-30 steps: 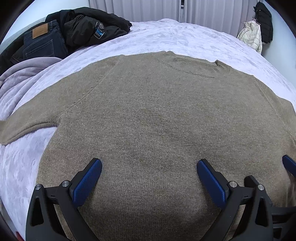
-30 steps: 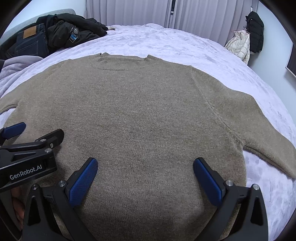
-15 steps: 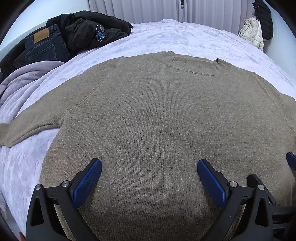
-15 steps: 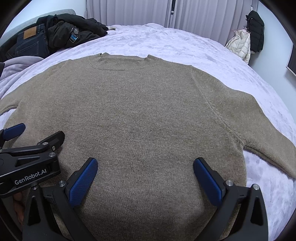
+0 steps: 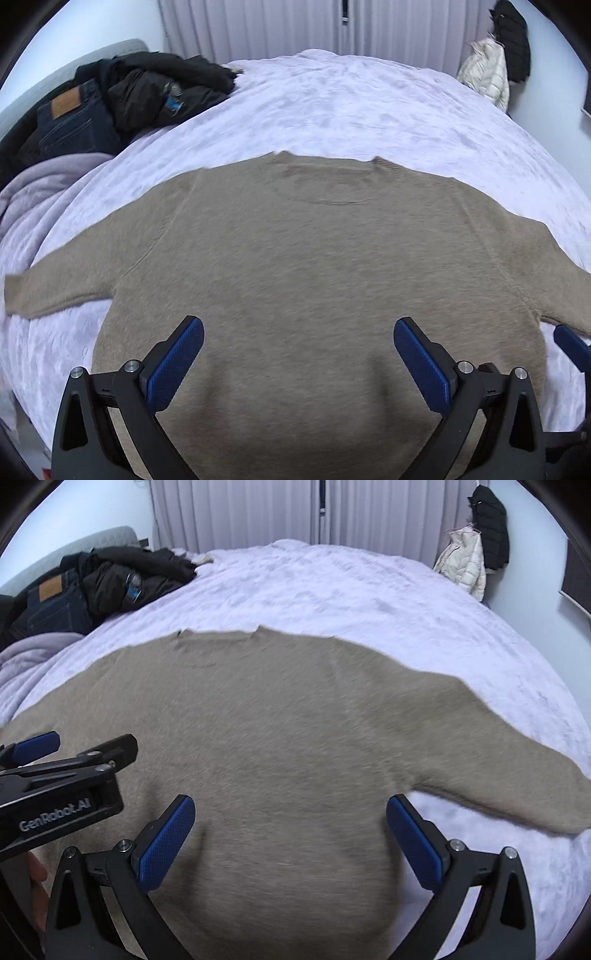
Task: Fold small clothes
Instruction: 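Grasp the sweater sleeve cuff with the right gripper and lift it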
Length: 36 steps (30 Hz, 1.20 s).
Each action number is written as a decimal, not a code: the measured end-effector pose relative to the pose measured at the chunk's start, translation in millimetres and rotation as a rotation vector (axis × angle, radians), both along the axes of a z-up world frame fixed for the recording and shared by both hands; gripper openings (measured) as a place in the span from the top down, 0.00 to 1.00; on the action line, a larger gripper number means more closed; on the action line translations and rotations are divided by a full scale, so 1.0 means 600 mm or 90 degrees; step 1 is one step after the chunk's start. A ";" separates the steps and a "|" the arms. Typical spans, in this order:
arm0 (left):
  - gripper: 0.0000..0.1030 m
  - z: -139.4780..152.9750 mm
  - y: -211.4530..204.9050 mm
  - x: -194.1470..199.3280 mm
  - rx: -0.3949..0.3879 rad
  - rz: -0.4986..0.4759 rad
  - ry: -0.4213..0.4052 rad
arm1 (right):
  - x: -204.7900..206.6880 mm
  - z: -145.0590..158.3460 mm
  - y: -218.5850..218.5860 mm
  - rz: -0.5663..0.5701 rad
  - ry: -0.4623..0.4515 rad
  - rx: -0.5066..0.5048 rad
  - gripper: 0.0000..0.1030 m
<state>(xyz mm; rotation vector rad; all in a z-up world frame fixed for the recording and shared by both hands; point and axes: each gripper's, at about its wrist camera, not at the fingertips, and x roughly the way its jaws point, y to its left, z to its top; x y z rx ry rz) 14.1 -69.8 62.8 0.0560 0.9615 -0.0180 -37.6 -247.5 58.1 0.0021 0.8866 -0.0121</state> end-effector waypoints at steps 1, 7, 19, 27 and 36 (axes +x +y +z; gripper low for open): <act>0.00 0.001 -0.012 0.003 -0.003 -0.008 0.002 | -0.002 0.006 -0.011 -0.006 -0.006 -0.004 0.00; 0.00 -0.005 -0.097 0.052 -0.025 -0.021 0.045 | 0.000 0.012 -0.112 -0.068 -0.009 -0.009 0.00; 0.00 -0.069 -0.303 0.138 0.007 -0.087 0.111 | -0.118 -0.025 -0.476 -0.372 0.047 0.074 0.00; 0.00 -0.072 -0.374 0.161 0.051 -0.112 0.080 | -0.111 -0.028 -0.555 -0.400 0.007 0.173 0.00; 0.00 -0.015 -0.303 0.141 -0.014 -0.116 0.037 | -0.062 -0.015 -0.577 -0.382 -0.033 0.176 0.60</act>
